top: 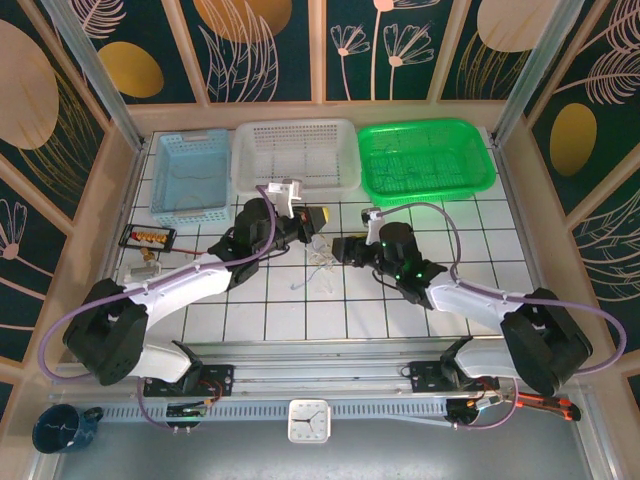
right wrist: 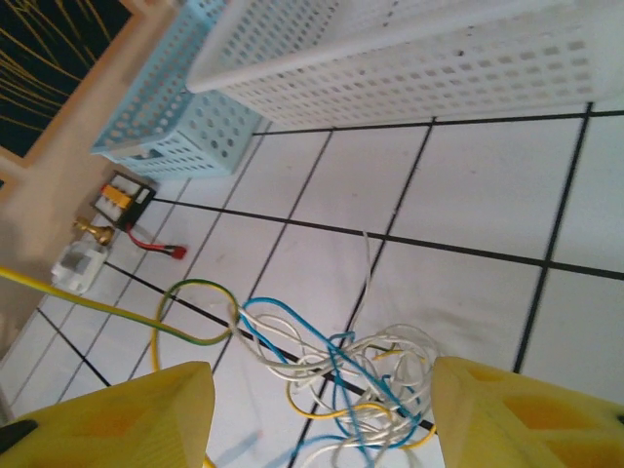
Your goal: Untangle the cables
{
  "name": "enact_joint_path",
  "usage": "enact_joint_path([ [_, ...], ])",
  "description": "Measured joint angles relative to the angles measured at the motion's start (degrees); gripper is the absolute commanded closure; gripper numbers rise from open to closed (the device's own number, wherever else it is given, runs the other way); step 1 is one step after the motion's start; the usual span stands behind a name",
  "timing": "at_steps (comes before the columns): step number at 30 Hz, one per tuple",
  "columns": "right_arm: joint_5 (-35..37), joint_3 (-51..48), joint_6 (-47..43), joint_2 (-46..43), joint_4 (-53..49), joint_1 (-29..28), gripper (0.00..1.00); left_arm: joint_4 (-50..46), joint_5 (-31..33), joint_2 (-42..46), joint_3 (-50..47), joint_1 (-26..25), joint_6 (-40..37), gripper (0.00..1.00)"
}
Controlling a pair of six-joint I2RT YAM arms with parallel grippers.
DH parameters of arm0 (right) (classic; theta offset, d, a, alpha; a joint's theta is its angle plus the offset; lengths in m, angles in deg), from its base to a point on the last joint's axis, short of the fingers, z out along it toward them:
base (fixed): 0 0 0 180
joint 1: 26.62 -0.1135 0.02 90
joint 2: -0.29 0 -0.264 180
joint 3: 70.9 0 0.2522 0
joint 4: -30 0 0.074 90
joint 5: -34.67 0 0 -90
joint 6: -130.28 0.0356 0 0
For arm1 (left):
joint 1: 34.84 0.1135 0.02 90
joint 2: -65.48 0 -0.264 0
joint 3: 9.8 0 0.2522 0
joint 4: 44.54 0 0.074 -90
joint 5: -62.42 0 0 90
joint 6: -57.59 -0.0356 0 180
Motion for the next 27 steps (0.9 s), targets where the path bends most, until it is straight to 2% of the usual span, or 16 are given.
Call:
enact_joint_path([
  [9, -0.5, -0.1, -0.1, 2.7, 2.9, 0.2, 0.39, -1.0, -0.2, -0.1, 1.8, 0.0, 0.2, 1.0],
  [17, -2.9, -3.8, 0.7, 1.4, 5.4, 6.2, 0.4, -2.8, -0.6, -0.1, 3.6, 0.0, -0.3, 1.0],
  [22, -6.0, -3.9, 0.3, 2.1, 6.8, 7.6, 0.4, -2.8, -1.3, -0.1, 3.9, 0.0, -0.4, 1.0],
  [27, -11.0, -3.7, 0.0, 7.3, 9.2, 7.6, 0.4, -3.0, -1.7, -0.2, 4.7, 0.0, -1.0, 1.0],
])
